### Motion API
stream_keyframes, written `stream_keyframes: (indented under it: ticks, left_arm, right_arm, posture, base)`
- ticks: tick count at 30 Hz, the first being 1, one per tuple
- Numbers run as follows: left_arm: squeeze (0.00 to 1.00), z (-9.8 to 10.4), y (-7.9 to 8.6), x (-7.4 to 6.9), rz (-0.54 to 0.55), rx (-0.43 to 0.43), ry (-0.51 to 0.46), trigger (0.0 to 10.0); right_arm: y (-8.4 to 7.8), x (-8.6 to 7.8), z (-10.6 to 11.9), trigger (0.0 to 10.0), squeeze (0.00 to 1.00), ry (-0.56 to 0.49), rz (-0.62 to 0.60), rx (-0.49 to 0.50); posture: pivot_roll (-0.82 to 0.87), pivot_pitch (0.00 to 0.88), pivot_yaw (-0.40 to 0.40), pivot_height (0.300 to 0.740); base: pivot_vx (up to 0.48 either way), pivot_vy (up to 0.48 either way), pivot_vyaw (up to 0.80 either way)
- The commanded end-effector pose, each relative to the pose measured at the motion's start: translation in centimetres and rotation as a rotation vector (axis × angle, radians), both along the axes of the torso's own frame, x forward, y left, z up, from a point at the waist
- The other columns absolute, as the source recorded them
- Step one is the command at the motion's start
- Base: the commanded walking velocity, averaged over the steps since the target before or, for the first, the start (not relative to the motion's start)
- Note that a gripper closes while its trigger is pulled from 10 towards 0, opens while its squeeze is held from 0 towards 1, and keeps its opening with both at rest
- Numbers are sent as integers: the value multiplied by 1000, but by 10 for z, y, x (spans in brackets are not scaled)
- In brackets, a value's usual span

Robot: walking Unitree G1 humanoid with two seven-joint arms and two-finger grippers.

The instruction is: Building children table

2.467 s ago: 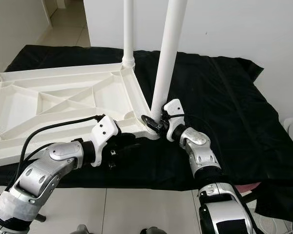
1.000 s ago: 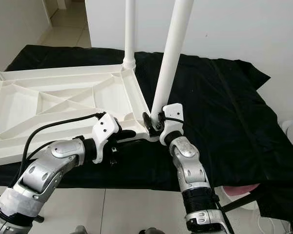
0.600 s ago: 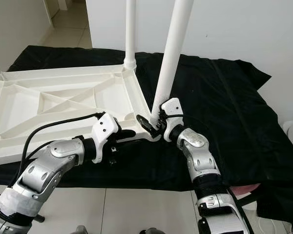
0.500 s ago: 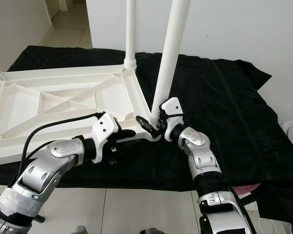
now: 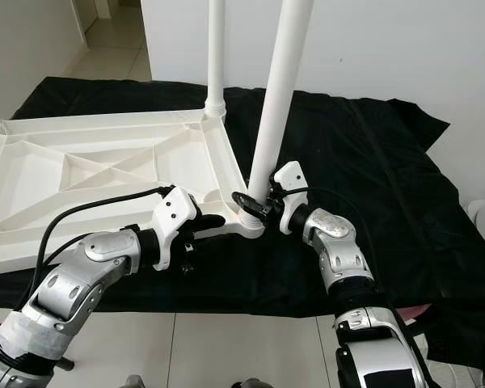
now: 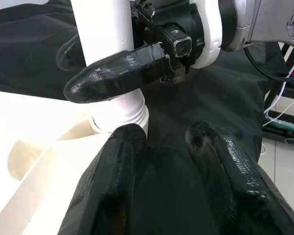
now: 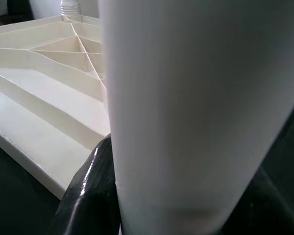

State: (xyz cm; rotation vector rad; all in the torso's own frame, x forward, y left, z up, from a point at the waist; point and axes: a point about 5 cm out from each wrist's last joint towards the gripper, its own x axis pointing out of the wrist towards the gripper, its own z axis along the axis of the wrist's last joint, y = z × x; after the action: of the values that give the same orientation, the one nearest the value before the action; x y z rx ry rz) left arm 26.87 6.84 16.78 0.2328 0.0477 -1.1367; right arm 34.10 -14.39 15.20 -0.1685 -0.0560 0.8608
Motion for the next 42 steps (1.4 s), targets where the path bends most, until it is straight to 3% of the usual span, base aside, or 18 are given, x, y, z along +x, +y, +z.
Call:
stream_keyframes:
  ticks: [1, 2, 3, 8, 10, 15, 19, 21, 23, 27, 33, 34, 35, 36, 42]
  left_arm:
    - [0, -1, -1, 0, -5, 6, -2, 10000]
    - [0, -1, -1, 0, -5, 6, -2, 10000]
    - [0, -1, -2, 0, -6, 4, -2, 10000]
    - [0, -1, -2, 0, -6, 3, -3, 10000]
    - [0, -1, -2, 0, -4, 0, -3, 10000]
    - [0, -1, -2, 0, 2, -2, -3, 10000]
    - [0, -2, -3, 1, 9, -5, -6, 10000]
    - [0, -2, -3, 1, 9, -5, -6, 10000]
    - [0, -1, -3, 3, 18, -8, -11, 10000]
    - [0, -1, -2, 5, 32, -9, -17, 10000]
    - [0, -1, -2, 6, 39, -9, -21, 10000]
    - [0, -1, -2, 6, 39, -9, -21, 10000]
    - [0, -2, -2, 6, 39, -8, -21, 10000]
    - [0, -2, -2, 6, 38, -8, -21, 10000]
    - [0, -3, -2, 6, 38, -6, -22, 10000]
  right_arm:
    - [-3, -5, -20, 2980, 0, 73, -19, -24]
    - [-3, -5, -20, 2980, 0, 73, -19, -24]
    - [-5, -5, -21, 10000, 0, 76, -78, 6]
    - [-7, -4, -22, 10000, 0, 72, -138, 23]
    - [-5, -4, -23, 10000, 0, 63, -258, 66]
    - [0, -5, -22, 10000, 0, 55, -370, 101]
    - [15, -12, -22, 10000, 0, 69, -459, 150]
    - [15, -12, -22, 10000, 0, 69, -459, 150]
    - [31, -21, -24, 10000, 0, 67, -538, 180]
    - [48, -30, -25, 10000, 0, 83, -599, 212]
    - [55, -35, -23, 10000, 0, 79, -639, 225]
    - [54, -35, -21, 10000, 310, 80, -657, 236]
    - [54, -35, -20, 10000, 733, 82, -667, 244]
    - [51, -35, -19, 10000, 1000, 78, -675, 243]
    - [34, -31, -13, 10000, 1000, 52, -667, 234]
  posture:
    - [-4, 21, -41, 740]
    - [-4, 21, -41, 740]
    - [-9, 22, -43, 740]
    - [-10, 23, -46, 740]
    - [-9, 23, -52, 740]
    - [-8, 22, -53, 740]
    - [-13, 21, -55, 740]
    - [-13, 21, -55, 740]
    - [-16, 21, -61, 740]
    - [-14, 23, -62, 740]
    - [-13, 23, -63, 740]
    - [-13, 24, -62, 740]
    - [-13, 24, -62, 740]
    - [-15, 26, -61, 740]
    - [-13, 26, -61, 740]
  base:
    - [0, 0, 0]
    - [0, 0, 0]
    - [0, 0, 0]
    - [0, 0, 0]
    - [0, 0, 0]
    - [0, 0, 0]
    - [0, 0, 0]
    - [0, 0, 0]
    - [0, 0, 0]
    - [0, 0, 0]
    - [0, 0, 0]
    - [0, 0, 0]
    - [0, 0, 0]
    - [0, 0, 0]
    - [0, 0, 0]
